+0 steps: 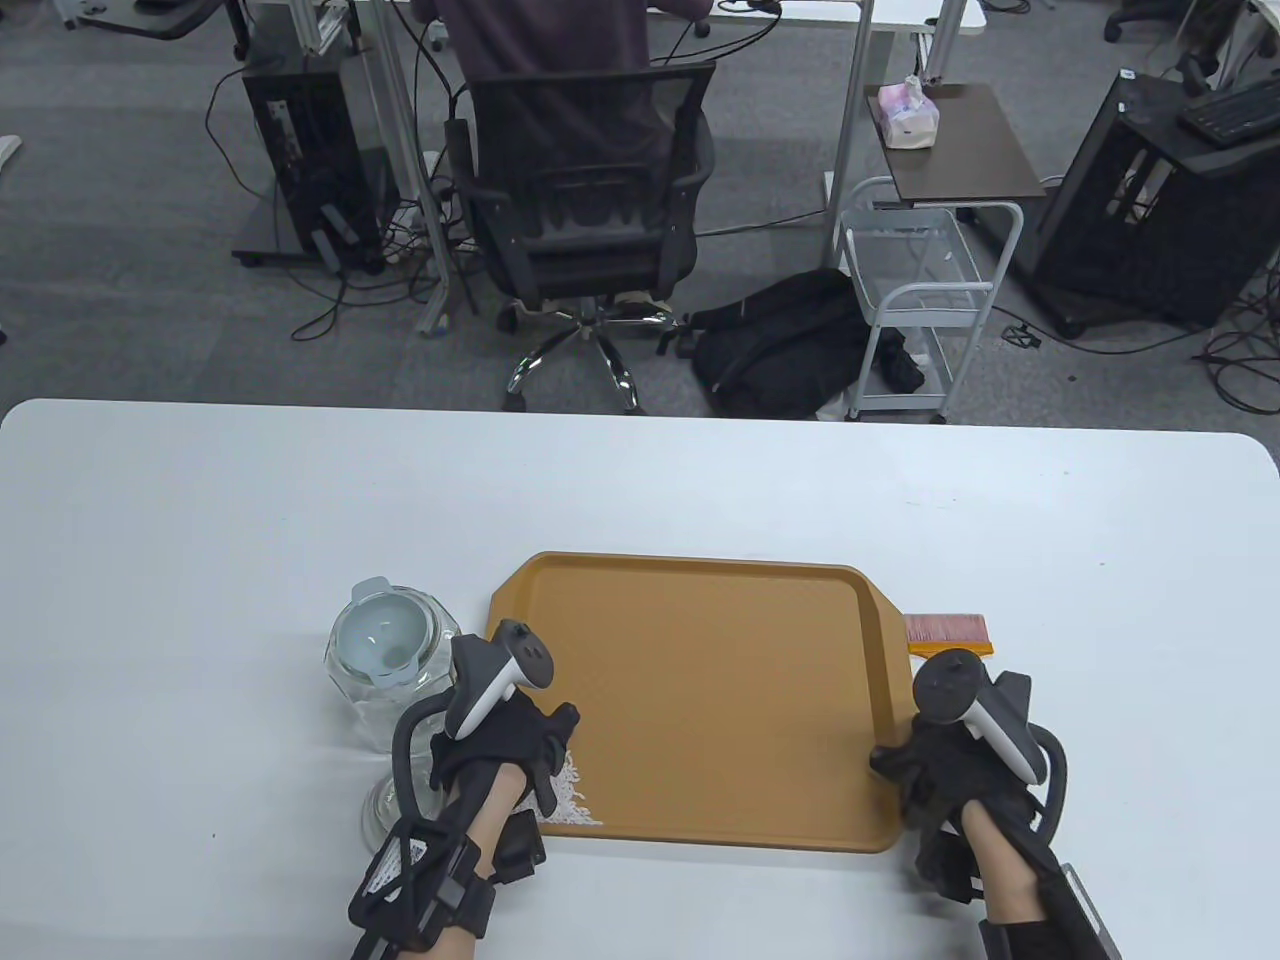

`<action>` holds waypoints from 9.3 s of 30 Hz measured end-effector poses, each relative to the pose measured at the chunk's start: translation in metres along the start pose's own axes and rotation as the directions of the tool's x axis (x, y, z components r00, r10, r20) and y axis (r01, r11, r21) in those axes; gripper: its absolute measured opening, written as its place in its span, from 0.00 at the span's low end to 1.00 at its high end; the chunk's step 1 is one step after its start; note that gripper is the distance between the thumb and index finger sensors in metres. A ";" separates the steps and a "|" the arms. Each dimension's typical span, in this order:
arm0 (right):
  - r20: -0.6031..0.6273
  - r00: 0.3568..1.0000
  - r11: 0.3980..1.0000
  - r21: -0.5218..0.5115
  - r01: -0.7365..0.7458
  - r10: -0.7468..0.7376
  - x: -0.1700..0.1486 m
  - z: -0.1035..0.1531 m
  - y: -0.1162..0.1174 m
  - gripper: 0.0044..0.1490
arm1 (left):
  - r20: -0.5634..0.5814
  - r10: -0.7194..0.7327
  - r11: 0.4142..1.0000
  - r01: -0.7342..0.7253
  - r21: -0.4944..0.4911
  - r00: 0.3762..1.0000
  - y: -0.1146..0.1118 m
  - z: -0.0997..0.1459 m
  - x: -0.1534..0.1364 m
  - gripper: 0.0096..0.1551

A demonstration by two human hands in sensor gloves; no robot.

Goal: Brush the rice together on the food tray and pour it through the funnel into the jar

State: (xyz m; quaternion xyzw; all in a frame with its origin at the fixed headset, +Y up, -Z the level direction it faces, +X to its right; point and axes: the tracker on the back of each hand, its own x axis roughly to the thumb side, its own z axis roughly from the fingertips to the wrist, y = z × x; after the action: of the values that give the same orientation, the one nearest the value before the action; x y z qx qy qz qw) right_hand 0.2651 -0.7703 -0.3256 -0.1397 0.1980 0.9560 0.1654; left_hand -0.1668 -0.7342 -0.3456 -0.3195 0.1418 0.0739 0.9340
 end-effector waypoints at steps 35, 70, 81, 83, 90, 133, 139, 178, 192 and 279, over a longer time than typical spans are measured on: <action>0.195 0.744 0.752 -0.044 0.658 -0.640 -0.065 0.012 -0.043 0.35 | 0.528 0.220 0.828 -0.443 0.343 0.820 0.076 0.067 -0.030 0.37; 0.659 0.511 0.621 -0.084 0.779 -0.552 0.142 0.101 -0.174 0.40 | 0.674 0.655 0.497 -0.867 -0.044 0.342 0.131 -0.004 -0.167 0.42; 0.677 0.559 0.662 -0.139 0.736 -0.479 0.179 0.108 -0.190 0.40 | 0.622 0.747 0.433 -0.881 -0.188 0.235 0.115 -0.029 -0.174 0.43; 0.686 0.561 0.665 -0.149 0.732 -0.463 0.185 0.111 -0.193 0.40 | 0.616 0.756 0.421 -0.885 -0.201 0.219 0.112 -0.033 -0.173 0.44; 0.712 0.561 0.671 -0.170 0.721 -0.423 0.193 0.121 -0.198 0.40 | 0.628 0.760 0.378 -0.900 -0.217 0.168 0.106 -0.037 -0.173 0.46; 0.791 0.547 0.680 -0.243 0.692 -0.275 0.229 0.170 -0.209 0.41 | 0.578 0.807 0.339 -0.894 -0.294 0.116 0.093 -0.039 -0.168 0.50; 0.799 0.546 0.679 -0.255 0.689 -0.254 0.236 0.176 -0.212 0.41 | 0.576 0.809 0.338 -0.893 -0.298 0.114 0.092 -0.039 -0.167 0.50; 0.869 0.492 0.655 -0.345 0.672 -0.047 0.277 0.231 -0.214 0.41 | 0.582 0.812 0.292 -0.895 -0.337 0.046 0.088 -0.039 -0.172 0.49; 0.904 0.419 0.643 -0.371 0.670 0.086 0.284 0.259 -0.200 0.40 | 0.588 0.808 0.277 -0.902 -0.330 0.033 0.089 -0.038 -0.175 0.49; 0.011 0.977 0.956 -0.210 -0.206 0.213 -0.012 0.034 0.010 0.47 | 0.309 0.503 0.861 -0.437 -0.261 0.807 -0.021 0.006 -0.044 0.45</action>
State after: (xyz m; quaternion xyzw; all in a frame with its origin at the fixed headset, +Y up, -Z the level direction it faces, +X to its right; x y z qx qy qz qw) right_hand 0.2652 -0.7678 -0.2885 -0.1182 0.1079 0.9858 0.0509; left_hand -0.2019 -0.7492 -0.3154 -0.3364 0.0326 0.3742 0.8635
